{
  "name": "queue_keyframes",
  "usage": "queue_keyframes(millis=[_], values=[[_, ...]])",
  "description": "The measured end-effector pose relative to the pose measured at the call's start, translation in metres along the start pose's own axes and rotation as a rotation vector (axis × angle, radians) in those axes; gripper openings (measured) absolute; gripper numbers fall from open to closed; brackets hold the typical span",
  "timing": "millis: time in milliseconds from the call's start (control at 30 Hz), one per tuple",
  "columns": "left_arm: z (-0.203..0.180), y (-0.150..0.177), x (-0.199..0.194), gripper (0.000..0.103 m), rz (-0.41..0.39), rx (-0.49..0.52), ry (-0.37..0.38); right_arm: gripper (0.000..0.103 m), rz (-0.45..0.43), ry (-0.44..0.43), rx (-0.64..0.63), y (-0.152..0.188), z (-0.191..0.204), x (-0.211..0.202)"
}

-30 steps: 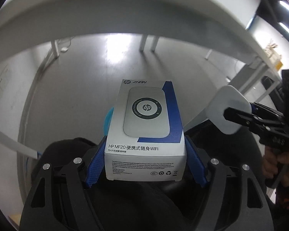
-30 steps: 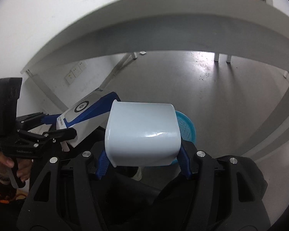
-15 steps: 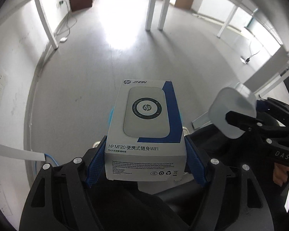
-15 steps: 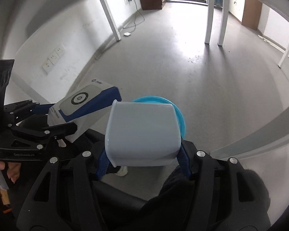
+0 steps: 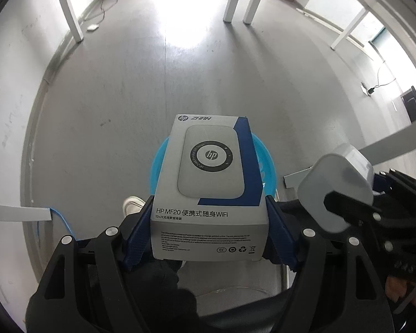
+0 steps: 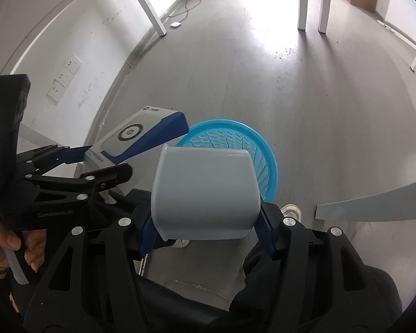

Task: Collect trash
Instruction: 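Carry the HP box and white cube down over the blue wastebasket, then open the left tool over the basket while the right tool releases the cube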

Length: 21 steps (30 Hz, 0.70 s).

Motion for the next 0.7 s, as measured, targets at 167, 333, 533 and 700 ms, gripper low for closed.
queue_keyframes(millis=[167,333,533,700], values=[[0.004,-0.008,0.023,0.075,0.045,-0.049,0.022,0.056,0.053,-0.010,0.027,-0.005,-0.002,0.030],[0.013,-0.008,0.040,0.075,0.088,-0.071,-0.004,0.056,0.139,-0.060,0.104,-0.008,-0.007,0.062],[0.019,-0.012,0.053,0.075,0.122,-0.101,-0.002,0.056,0.195,-0.051,0.123,-0.004,-0.009,0.080],[0.021,-0.018,0.055,0.075,0.124,-0.125,0.019,0.056,0.215,-0.042,0.122,-0.003,-0.006,0.088]])
Point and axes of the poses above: each gripper's, at about its wrist camera, not at the fingertips, and x roughly the way its jaws point, z to its left, y to its underside, the point moved 9 cm from there along x, roughly the way its jaws point, and after that the axes turned 9 degrees about y, right-handed, at the moved point
